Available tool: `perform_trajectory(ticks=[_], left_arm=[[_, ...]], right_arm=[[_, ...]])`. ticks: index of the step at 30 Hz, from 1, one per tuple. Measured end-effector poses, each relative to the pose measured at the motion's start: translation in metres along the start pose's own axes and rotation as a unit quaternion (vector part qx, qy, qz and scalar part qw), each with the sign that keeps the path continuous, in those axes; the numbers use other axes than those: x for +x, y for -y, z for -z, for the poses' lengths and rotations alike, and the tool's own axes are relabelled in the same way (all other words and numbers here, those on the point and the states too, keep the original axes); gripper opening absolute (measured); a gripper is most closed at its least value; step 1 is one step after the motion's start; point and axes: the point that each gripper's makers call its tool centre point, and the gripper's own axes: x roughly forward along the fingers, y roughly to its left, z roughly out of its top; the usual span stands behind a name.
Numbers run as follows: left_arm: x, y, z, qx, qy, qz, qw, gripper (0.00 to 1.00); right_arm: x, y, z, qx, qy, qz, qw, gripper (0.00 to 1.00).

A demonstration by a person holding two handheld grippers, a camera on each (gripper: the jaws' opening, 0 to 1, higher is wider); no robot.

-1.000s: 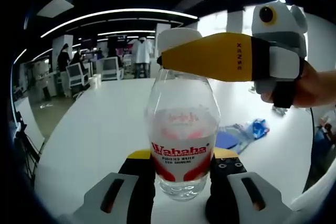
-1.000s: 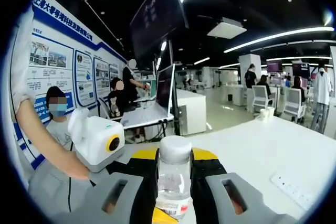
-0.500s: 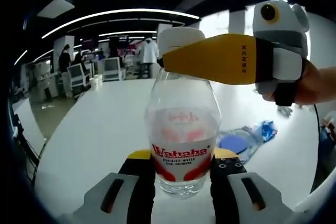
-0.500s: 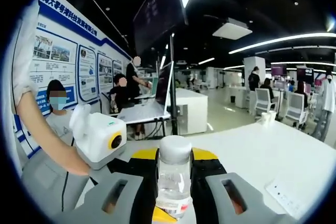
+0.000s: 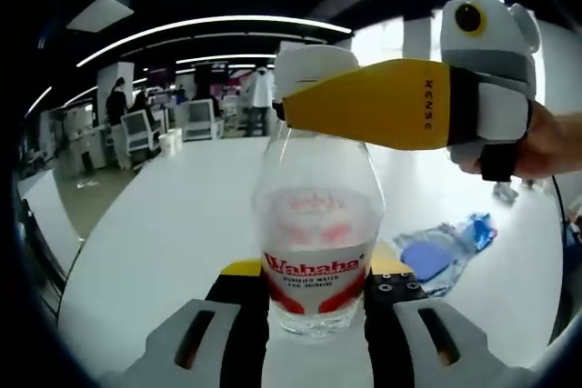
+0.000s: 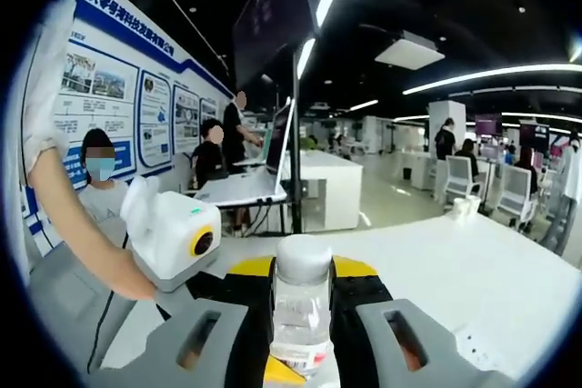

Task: Arrange the tabletop items into an orderly group along one side of the table until the central work area is clear of visible clutter.

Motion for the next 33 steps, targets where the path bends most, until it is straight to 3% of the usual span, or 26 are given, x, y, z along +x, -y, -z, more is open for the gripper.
perform_trajectory(ticks=[12, 33], left_arm=[[0.024, -0.015, 0.005, -0.005, 0.002, -0.010, 0.9999, 0.36], [0.046, -0.024, 0.025, -0.016, -0.012, -0.019, 0.9996, 0.36]], right_arm=[[0.011, 0.020, 0.014, -0.009, 0.000, -0.006, 0.9999, 0.18], [0.019, 0.031, 0.039, -0.021, -0.005, -0.029, 0.9993, 0.19]])
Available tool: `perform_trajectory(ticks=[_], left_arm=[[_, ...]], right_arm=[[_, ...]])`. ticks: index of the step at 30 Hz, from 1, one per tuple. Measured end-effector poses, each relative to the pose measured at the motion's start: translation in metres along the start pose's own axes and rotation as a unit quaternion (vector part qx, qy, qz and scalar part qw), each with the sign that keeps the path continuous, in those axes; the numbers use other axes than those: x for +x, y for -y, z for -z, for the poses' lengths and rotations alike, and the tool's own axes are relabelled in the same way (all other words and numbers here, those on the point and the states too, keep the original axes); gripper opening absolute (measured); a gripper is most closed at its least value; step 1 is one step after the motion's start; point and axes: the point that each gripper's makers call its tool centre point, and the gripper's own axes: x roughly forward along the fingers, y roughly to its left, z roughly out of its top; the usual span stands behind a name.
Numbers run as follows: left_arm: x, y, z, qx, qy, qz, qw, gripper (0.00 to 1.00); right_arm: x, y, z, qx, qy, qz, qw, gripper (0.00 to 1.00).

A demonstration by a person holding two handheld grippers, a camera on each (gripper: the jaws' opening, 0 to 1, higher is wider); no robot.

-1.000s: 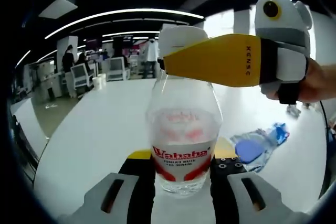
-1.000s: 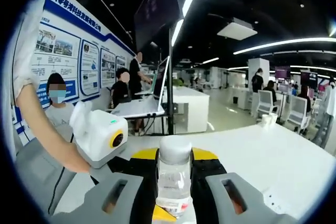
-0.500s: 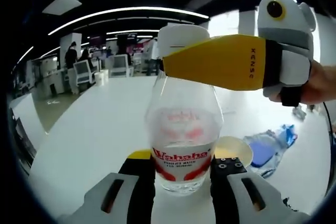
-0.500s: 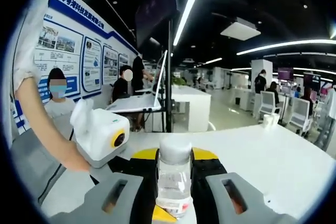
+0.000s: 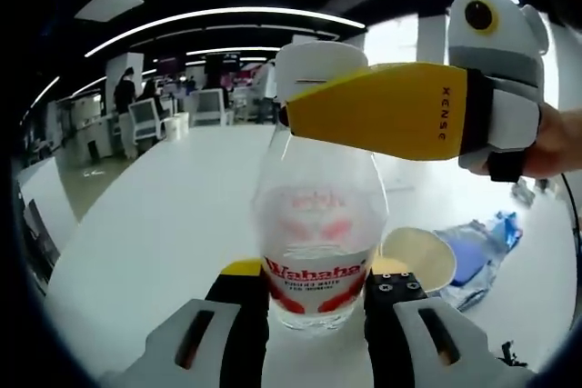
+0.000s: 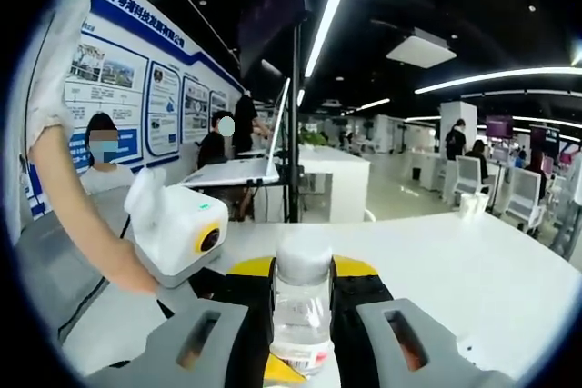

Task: Arrange the tabletop items into an orderly group along one side of the table until the central work area is clear of visible clutter.

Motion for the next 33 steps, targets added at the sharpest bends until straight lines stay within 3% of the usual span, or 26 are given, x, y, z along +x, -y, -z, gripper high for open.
perform_trajectory(ticks=[19, 33], left_arm=[[0.008, 0.001, 0.016, 0.013, -0.019, 0.002, 0.9997, 0.36], [0.004, 0.005, 0.016, 0.026, 0.004, -0.009, 0.9996, 0.36]], right_arm=[[-0.002, 0.003, 0.018, 0.010, -0.001, -0.004, 0.9999, 0.19], [-0.008, -0.003, 0.019, 0.017, 0.027, -0.003, 0.9995, 0.19]])
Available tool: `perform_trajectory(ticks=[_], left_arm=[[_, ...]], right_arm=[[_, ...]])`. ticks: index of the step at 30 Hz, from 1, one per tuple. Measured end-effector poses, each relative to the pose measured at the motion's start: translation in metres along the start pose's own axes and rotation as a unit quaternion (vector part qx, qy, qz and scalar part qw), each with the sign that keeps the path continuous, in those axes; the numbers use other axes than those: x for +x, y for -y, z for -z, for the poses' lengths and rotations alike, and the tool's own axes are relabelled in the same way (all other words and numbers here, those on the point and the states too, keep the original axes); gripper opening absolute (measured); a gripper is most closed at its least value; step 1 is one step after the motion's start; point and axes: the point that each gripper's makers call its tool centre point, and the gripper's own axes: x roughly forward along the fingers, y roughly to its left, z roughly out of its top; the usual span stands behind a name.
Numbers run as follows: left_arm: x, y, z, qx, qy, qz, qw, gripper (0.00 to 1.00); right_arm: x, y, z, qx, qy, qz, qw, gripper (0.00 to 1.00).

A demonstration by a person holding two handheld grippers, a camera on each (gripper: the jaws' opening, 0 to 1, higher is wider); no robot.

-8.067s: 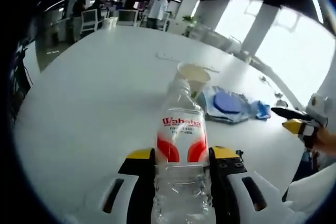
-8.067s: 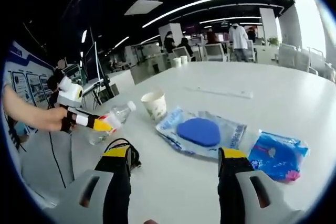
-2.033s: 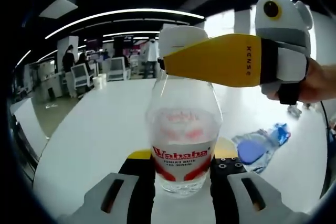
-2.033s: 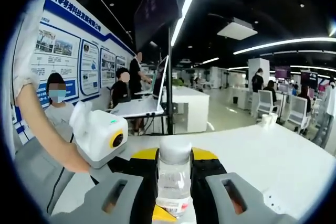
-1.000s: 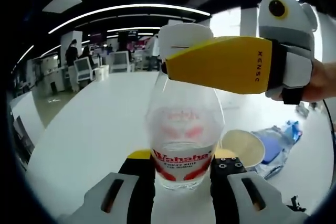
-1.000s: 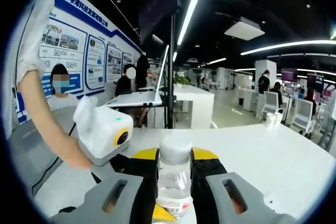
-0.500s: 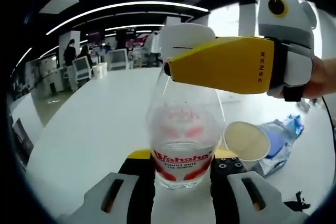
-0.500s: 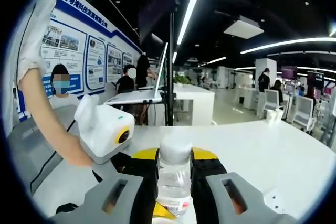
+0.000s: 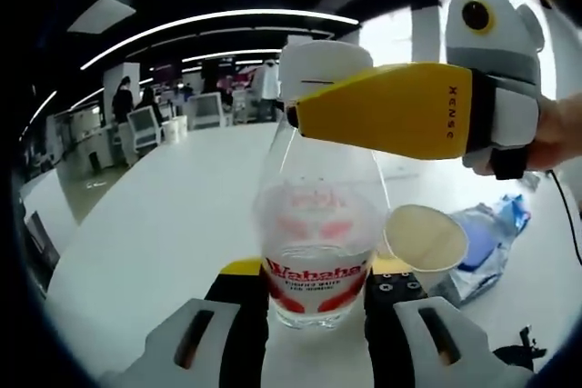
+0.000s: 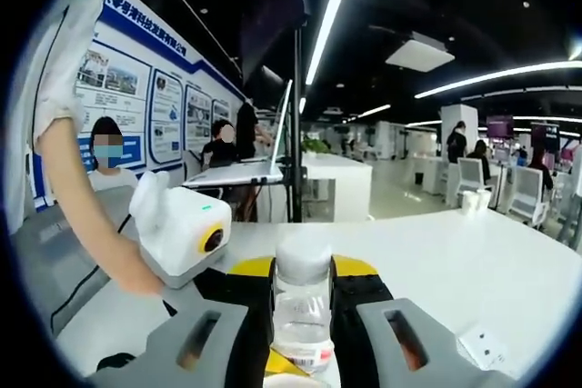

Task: Arrange the tabletop items into an orderly group along one side of the table until the central work area is clear of visible clutter.

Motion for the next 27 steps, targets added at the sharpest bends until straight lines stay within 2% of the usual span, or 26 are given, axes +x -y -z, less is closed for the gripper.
perform_trajectory(ticks=[5, 11, 13, 14, 16, 19, 20, 22, 24, 27], left_arm=[[-0.001, 0.000, 0.000, -0.002, 0.008, -0.004, 1.0000, 0.36], [-0.001, -0.001, -0.001, -0.010, 0.009, -0.007, 0.9999, 0.37], [-0.002, 0.000, -0.003, -0.053, 0.012, 0.000, 0.9985, 0.39], [-0.003, 0.000, -0.003, -0.062, 0.012, 0.001, 0.9980, 0.40], [-0.003, 0.000, -0.004, -0.049, 0.014, -0.001, 0.9987, 0.43], [-0.006, 0.005, -0.005, -0.037, 0.010, 0.004, 0.9992, 0.52], [-0.007, 0.003, -0.003, -0.024, 0.003, -0.003, 0.9997, 0.56], [-0.008, 0.001, -0.001, -0.025, 0.002, -0.008, 0.9997, 0.61], [-0.012, -0.003, -0.001, -0.034, 0.000, -0.013, 0.9994, 0.58], [-0.018, -0.010, -0.005, -0.040, 0.005, -0.025, 0.9989, 0.49]], right_arm=[[0.000, -0.001, 0.000, 0.005, 0.006, 0.004, 1.0000, 0.19], [0.002, -0.002, -0.001, 0.001, -0.004, 0.006, 1.0000, 0.19], [0.002, -0.002, 0.002, 0.012, -0.013, 0.010, 0.9998, 0.20], [0.001, 0.000, 0.009, -0.006, -0.035, 0.019, 0.9992, 0.21], [0.003, -0.003, 0.012, -0.001, -0.042, 0.023, 0.9989, 0.28], [0.005, -0.004, 0.013, -0.008, -0.043, 0.035, 0.9985, 0.46], [0.004, -0.002, 0.010, -0.003, -0.038, 0.040, 0.9985, 0.49], [0.002, -0.001, 0.007, -0.006, -0.034, 0.049, 0.9982, 0.52], [-0.001, 0.004, 0.001, -0.005, -0.029, 0.060, 0.9978, 0.55], [-0.009, 0.014, -0.009, 0.003, -0.014, 0.082, 0.9966, 0.55]])
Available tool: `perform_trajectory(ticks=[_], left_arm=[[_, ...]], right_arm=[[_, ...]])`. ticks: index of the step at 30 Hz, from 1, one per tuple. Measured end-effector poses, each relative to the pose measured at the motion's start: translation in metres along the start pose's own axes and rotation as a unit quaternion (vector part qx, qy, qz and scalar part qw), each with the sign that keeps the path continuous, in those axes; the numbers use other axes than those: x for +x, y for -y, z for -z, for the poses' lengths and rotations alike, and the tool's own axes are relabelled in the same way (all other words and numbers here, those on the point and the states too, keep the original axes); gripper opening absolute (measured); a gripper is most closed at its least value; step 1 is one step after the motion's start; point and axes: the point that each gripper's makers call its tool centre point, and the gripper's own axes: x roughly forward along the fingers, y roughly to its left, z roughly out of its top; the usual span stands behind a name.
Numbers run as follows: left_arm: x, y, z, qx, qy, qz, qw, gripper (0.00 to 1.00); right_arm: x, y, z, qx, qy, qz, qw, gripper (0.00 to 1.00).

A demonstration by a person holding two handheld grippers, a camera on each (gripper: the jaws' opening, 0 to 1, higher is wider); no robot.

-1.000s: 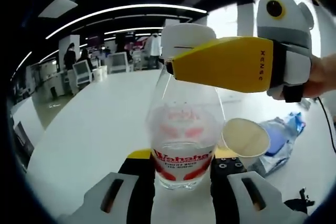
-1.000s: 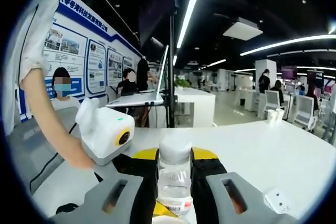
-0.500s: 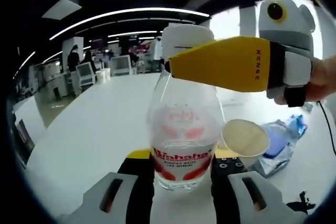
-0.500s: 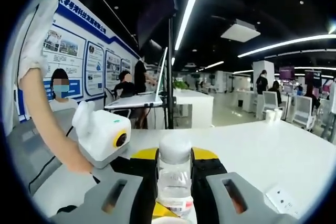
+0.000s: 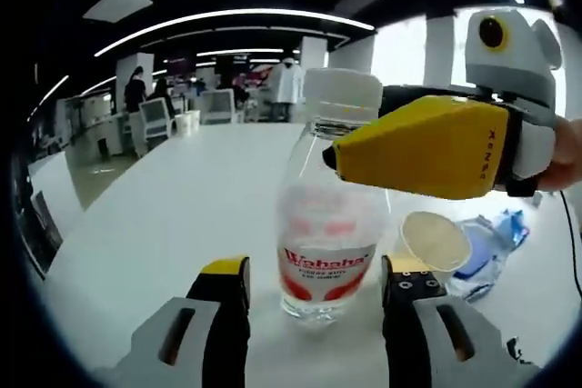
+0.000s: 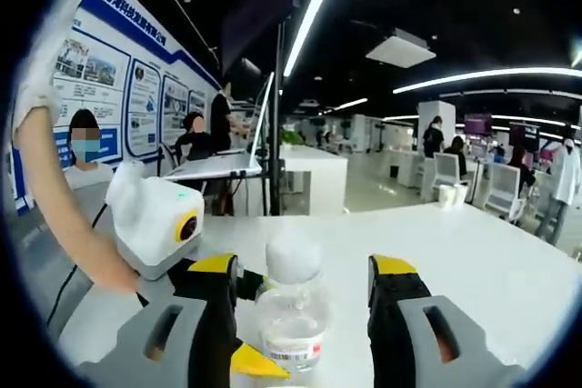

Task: Arrange the tabletop items into an orderly group along one side of the table until the central work area is clear of visible clutter.

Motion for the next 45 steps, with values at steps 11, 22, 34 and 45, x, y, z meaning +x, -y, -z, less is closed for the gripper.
perform_trajectory(ticks=[11, 22, 34, 45], left_arm=[[-0.015, 0.009, -0.009, -0.005, 0.008, 0.019, 0.9998, 0.72], [-0.039, 0.040, 0.006, 0.012, -0.023, 0.084, 0.9962, 0.97], [-0.045, 0.040, -0.005, 0.027, -0.018, 0.074, 0.9967, 0.97], [-0.053, 0.035, 0.002, 0.024, -0.026, 0.065, 0.9972, 0.97]], right_arm=[[-0.042, 0.011, -0.006, 0.031, 0.008, 0.049, 0.9983, 0.65], [-0.071, -0.011, 0.001, 0.059, 0.006, 0.064, 0.9962, 0.76], [-0.089, -0.019, 0.005, 0.060, -0.010, 0.077, 0.9952, 0.79], [-0.096, -0.015, 0.038, 0.070, -0.047, 0.111, 0.9902, 0.78]])
